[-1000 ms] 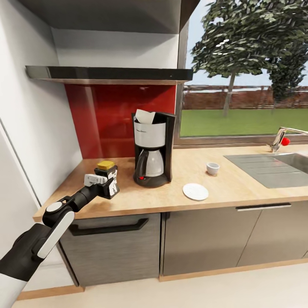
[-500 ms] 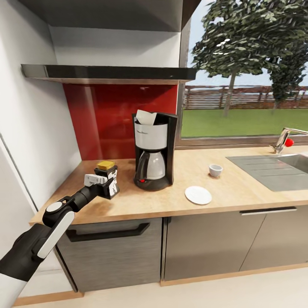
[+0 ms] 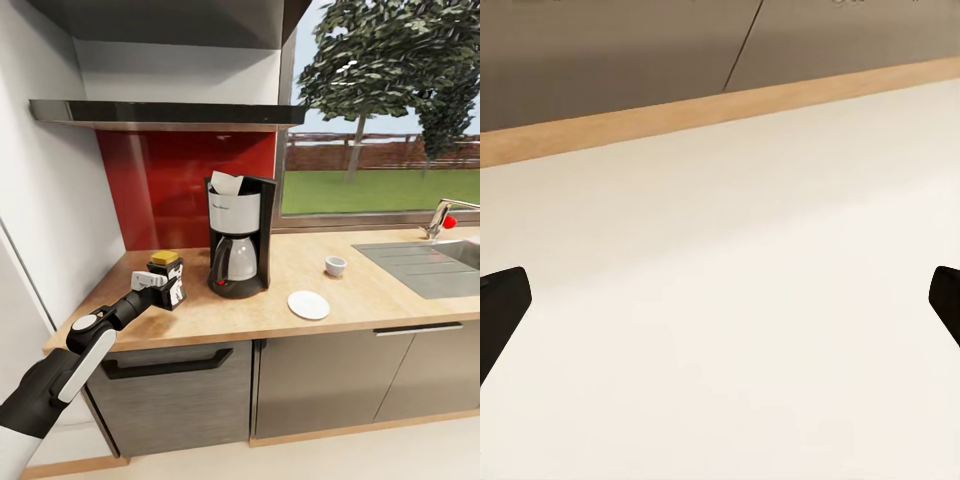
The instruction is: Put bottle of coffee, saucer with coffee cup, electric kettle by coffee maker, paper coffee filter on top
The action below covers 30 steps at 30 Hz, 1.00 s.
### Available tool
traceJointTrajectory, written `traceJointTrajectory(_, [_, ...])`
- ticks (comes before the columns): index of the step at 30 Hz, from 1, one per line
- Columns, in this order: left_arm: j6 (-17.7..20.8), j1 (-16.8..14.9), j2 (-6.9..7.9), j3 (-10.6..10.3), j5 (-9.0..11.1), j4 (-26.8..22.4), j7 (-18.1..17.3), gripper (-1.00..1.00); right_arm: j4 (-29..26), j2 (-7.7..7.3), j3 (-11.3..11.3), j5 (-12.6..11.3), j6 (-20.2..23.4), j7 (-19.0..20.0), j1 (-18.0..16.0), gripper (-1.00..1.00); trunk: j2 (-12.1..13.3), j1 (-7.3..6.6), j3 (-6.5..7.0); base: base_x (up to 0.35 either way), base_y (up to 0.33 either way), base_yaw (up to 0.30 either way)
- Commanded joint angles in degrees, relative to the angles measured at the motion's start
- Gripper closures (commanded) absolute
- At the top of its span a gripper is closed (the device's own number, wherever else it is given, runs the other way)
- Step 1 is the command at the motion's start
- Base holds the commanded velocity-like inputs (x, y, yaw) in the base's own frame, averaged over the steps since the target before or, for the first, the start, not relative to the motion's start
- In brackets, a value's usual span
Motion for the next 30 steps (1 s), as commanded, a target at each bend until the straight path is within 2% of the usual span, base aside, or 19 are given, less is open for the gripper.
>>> traceJointTrajectory(1, [0.3,0.0,0.04,0.0,0.5,0.0,0.0,1.00,0.0,0.00,0.0,0.1,-0.2,-0.1,0.0,-1.00,0.0,0.01,-0.06,0.088,0.039,-0.001])
traceJointTrajectory(30, [0.3,0.0,0.04,0.0,0.6,0.0,0.0,1.00,0.0,0.00,0.0,0.1,-0.2,-0.1,0.0,-1.00,0.0,0.01,-0.06,0.087,0.022,0.000])
